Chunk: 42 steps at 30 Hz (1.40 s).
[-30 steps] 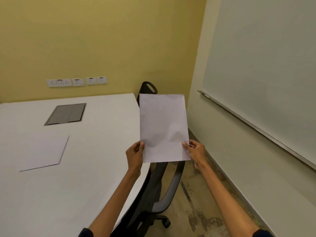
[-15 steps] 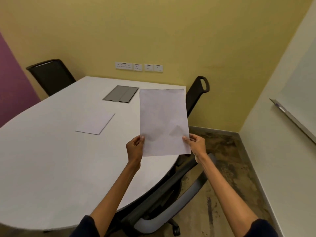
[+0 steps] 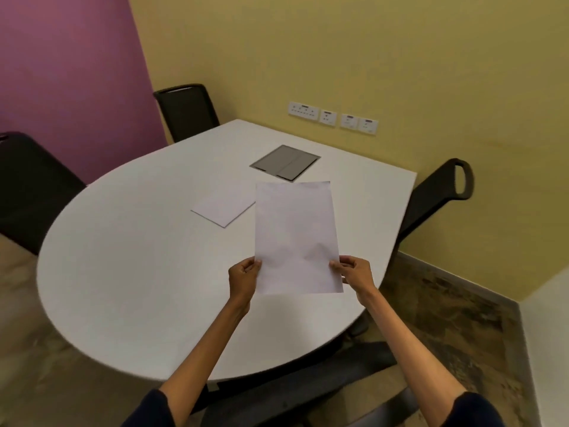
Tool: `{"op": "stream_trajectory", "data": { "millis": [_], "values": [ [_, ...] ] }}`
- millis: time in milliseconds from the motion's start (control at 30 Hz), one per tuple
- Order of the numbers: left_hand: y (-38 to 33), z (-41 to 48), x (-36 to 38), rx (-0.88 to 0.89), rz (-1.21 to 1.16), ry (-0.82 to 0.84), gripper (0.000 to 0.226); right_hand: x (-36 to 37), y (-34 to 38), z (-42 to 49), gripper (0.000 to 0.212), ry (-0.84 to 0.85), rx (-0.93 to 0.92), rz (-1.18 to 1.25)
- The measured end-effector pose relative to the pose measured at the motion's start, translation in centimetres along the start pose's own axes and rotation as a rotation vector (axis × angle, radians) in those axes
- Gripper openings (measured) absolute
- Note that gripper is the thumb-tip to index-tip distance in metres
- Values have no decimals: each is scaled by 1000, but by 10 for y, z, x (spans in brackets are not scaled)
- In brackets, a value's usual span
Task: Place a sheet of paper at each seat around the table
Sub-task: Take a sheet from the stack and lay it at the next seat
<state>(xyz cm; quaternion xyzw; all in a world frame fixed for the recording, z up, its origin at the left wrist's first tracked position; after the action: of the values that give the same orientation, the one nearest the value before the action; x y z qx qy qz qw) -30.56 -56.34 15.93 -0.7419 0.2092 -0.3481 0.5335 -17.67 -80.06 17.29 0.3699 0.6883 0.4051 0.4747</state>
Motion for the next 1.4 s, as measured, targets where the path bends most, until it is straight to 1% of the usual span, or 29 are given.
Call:
{"op": "stream_trajectory", "data": {
  "millis": [167,333,433,533,600,667,733,800,867,933,1000,1067,1133,1267,1333,1400],
  "values": [
    [21,17,-21,-47,120,-82,24,25,-12,38,20,145,24,-63],
    [48,32,-34,-100,202,-194,19,47,-37,74,20,269,62,-124],
    [64,38,-39,-136,237,-256,11,59,-54,96,19,350,83,-184],
    [78,48,-45,-167,297,-288,20,71,-74,107,15,411,75,-291],
    [92,52,-51,-209,327,-310,23,76,-87,113,22,435,74,-365],
    [104,55,-58,-244,353,-303,27,81,-101,121,32,459,68,-432],
    [116,59,-66,-271,393,-287,34,88,-115,127,34,476,76,-465],
    [131,62,-74,-292,436,-286,38,96,-128,131,33,495,76,-505],
    [144,62,-80,-323,481,-288,39,103,-140,135,27,508,83,-551],
    [155,62,-85,-346,520,-280,40,108,-147,136,30,516,82,-595],
    [162,63,-87,-362,536,-277,39,110,-150,139,30,503,73,-639],
    [167,67,-89,-375,544,-285,38,112,-149,146,26,528,53,-705],
    [166,70,-89,-379,604,-261,41,110,-146,149,23,564,27,-810],
    [162,73,-93,-361,790,-189,46,106,-139,155,36,600,-24,-1045],
    [157,77,-97,-297,875,-187,47,106,-132,160,48,579,-101,-1187],
    [151,82,-97,-190,934,-156,51,108,-122,166,58,523,-218,-1264]
  ]
}}
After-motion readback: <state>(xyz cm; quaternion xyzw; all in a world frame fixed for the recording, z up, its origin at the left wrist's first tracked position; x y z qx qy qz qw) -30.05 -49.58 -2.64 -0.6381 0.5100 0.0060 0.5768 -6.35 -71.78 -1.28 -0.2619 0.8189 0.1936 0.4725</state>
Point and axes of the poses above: each hand's wrist, its own z-axis towards the middle knuckle, its own x-axis out of the palm, y = z × x, the point moved 2 cm from there along z, towards the middle knuckle, and after that the axes turned 13 degrees about -z, right-handed, at the moved point
